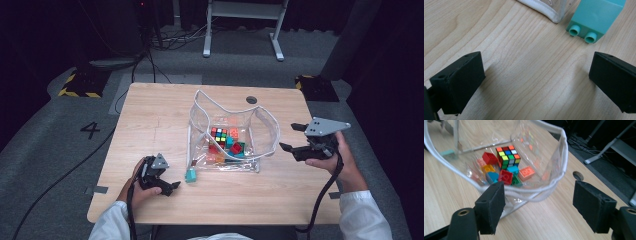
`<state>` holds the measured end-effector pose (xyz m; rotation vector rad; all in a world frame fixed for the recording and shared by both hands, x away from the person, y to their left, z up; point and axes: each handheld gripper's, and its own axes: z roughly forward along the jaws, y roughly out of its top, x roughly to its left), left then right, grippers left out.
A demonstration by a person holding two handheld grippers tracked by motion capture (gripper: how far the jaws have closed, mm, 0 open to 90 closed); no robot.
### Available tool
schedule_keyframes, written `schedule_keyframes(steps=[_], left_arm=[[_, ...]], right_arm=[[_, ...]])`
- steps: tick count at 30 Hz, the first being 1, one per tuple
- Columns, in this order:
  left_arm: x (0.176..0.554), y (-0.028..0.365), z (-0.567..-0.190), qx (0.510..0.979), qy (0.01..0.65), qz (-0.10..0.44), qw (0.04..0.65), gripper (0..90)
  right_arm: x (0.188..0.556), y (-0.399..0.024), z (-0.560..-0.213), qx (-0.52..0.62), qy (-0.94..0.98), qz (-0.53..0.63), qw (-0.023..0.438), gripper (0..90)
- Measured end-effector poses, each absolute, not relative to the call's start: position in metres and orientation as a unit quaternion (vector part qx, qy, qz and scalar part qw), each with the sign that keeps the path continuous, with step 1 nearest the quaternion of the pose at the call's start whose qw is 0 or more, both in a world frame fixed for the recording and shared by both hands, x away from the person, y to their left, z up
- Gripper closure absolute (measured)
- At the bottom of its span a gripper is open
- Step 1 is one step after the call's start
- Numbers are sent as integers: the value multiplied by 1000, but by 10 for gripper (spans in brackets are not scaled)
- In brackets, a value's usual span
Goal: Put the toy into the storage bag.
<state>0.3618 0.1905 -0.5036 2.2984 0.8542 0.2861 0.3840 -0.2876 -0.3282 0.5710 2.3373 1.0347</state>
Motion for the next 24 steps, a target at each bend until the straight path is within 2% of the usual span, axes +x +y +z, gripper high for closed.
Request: schedule_keyframes(steps=[13,24], left_arm=[[362,190,-504,879,326,109,330,2],[362,190,-504,879,328,104,332,2]], right_arm=[[371,-305,-382,231,865,384,223,264],[363,-296,-427,225,880,378,181,272]])
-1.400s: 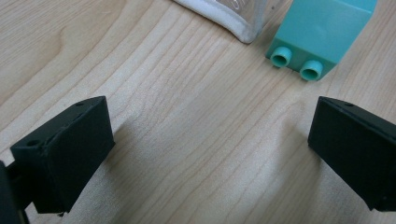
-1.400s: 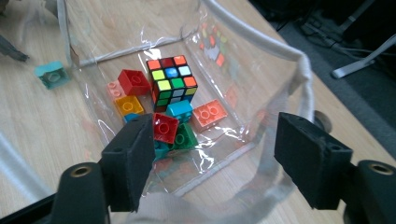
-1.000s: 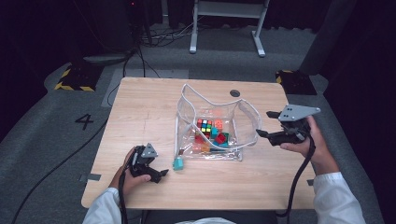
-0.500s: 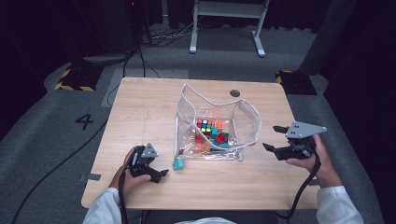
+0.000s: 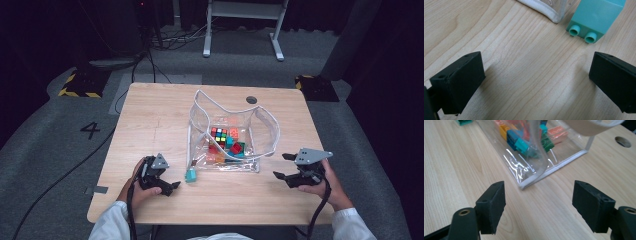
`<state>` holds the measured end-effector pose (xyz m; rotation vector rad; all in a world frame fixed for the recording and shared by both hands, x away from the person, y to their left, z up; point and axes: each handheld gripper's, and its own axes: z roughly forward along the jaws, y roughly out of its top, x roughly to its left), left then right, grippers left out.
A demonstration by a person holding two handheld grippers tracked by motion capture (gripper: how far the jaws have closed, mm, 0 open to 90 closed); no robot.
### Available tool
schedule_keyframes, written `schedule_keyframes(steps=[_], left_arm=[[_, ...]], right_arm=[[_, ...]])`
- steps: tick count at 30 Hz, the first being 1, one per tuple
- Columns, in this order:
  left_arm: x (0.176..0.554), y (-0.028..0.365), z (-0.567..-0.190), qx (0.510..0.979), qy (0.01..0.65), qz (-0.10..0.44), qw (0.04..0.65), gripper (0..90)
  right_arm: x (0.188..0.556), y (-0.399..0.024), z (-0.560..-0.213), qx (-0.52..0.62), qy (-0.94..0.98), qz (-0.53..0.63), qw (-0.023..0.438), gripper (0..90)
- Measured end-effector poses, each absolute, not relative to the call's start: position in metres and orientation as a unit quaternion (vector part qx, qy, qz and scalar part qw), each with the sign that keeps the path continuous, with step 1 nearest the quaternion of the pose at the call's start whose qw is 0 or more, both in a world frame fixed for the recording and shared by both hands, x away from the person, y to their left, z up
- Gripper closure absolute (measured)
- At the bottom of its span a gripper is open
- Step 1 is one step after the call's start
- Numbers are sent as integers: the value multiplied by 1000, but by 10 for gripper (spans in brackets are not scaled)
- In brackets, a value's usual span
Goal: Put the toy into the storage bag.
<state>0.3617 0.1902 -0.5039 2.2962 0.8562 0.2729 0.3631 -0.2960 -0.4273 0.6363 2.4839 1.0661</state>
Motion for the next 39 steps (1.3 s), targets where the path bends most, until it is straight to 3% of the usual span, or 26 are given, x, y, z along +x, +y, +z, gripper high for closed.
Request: schedule_keyframes(steps=[15,32,39], left_arm=[[362,190,-504,878,328,105,331,2],[362,190,-504,879,327,107,331,2],[362,191,-504,879,326,102,333,3]], right_arm=[[356,-255,-470,205,890,388,126,285],[356,-142,-494,138,906,393,69,285],[363,-109,-503,127,902,406,67,293]])
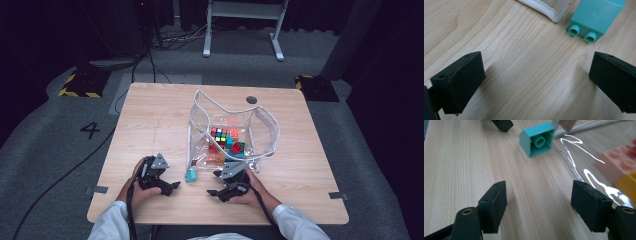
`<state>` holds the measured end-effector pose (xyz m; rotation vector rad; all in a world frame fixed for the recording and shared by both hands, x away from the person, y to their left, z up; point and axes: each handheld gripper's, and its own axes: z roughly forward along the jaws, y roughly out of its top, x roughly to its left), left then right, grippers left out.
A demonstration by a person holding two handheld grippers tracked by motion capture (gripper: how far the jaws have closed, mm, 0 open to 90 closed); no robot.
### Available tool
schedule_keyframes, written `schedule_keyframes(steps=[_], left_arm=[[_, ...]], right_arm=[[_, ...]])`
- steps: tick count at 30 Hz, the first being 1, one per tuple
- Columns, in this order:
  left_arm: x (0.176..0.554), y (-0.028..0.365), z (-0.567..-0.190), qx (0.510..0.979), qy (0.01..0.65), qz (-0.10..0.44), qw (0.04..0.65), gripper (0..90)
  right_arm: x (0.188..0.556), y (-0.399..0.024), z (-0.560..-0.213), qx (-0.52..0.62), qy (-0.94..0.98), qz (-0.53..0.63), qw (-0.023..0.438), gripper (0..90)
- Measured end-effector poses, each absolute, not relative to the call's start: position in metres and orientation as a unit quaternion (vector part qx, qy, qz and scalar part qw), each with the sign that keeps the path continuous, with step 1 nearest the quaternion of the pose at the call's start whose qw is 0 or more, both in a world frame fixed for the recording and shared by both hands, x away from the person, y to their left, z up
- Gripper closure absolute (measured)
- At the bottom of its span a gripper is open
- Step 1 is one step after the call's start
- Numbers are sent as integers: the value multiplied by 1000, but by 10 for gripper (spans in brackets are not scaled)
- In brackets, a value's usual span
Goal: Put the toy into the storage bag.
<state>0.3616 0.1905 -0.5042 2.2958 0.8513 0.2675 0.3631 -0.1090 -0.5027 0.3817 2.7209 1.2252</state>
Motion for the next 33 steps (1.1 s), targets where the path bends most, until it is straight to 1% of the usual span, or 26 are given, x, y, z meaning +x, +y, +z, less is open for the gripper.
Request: schedule_keyframes(steps=[1,5,9,10,13,16,18,23,33], left_arm=[[362,191,-504,880,324,104,332,4],[362,191,-504,881,322,102,331,4],[362,191,-504,881,322,102,331,4],[362,191,-504,881,322,102,331,4],[362,191,-504,881,322,103,331,4],[362,191,-504,881,322,102,331,4],[362,191,-504,881,322,102,331,4],[362,191,-504,881,322,102,331,4],[362,191,-504,881,322,103,331,4]], right_arm=[[361,-104,-503,135,905,400,59,289],[362,-92,-503,136,905,399,62,291],[368,-81,-504,135,902,403,73,290],[368,-78,-504,140,901,405,68,289],[371,-70,-504,137,901,405,76,284],[372,-63,-504,134,898,413,71,291],[374,-59,-503,119,899,412,87,296],[374,-50,-502,123,896,418,83,302],[380,-42,-499,123,897,416,83,357]])
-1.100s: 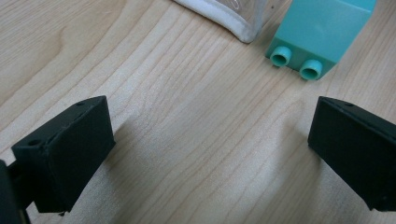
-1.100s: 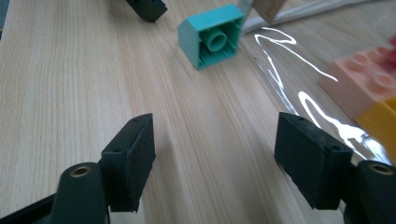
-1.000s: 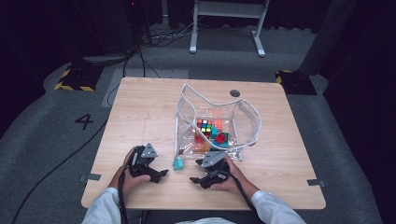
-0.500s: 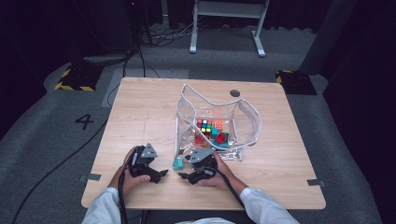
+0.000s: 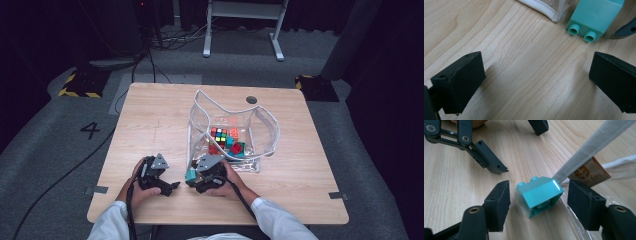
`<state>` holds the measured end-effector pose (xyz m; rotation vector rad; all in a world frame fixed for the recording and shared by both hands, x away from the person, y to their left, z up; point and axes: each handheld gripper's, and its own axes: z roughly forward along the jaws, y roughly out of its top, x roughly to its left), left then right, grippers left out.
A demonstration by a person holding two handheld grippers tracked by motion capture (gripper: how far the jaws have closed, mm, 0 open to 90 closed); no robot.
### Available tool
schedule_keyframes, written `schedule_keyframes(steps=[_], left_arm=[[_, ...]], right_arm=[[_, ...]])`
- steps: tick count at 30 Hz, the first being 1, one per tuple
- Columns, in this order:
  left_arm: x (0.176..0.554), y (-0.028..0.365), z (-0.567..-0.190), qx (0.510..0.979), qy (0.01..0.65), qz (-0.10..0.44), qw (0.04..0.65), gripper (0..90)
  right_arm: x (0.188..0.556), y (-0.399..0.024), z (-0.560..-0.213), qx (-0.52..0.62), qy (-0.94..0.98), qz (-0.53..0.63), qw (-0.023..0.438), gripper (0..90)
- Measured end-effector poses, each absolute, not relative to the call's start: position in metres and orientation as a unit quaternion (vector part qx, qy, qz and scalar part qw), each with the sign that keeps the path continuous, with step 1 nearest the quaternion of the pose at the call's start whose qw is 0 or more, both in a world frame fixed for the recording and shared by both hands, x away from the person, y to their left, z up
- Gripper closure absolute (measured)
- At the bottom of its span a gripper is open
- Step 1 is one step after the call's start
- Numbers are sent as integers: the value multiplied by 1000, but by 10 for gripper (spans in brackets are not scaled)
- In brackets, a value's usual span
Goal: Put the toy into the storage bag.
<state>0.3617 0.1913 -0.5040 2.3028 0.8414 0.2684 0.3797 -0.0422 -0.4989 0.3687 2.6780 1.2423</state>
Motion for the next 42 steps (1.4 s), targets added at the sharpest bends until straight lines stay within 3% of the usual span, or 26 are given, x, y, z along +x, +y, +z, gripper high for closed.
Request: schedule_keyframes(steps=[10,19,42], left_arm=[[362,191,-504,881,322,102,330,4],[362,191,-504,881,322,103,331,4],[362,191,-504,881,322,102,331,4]], right_arm=[[378,-39,-502,111,903,408,80,582],[365,-66,-499,98,905,409,67,593],[344,-207,-490,162,900,395,85,594]])
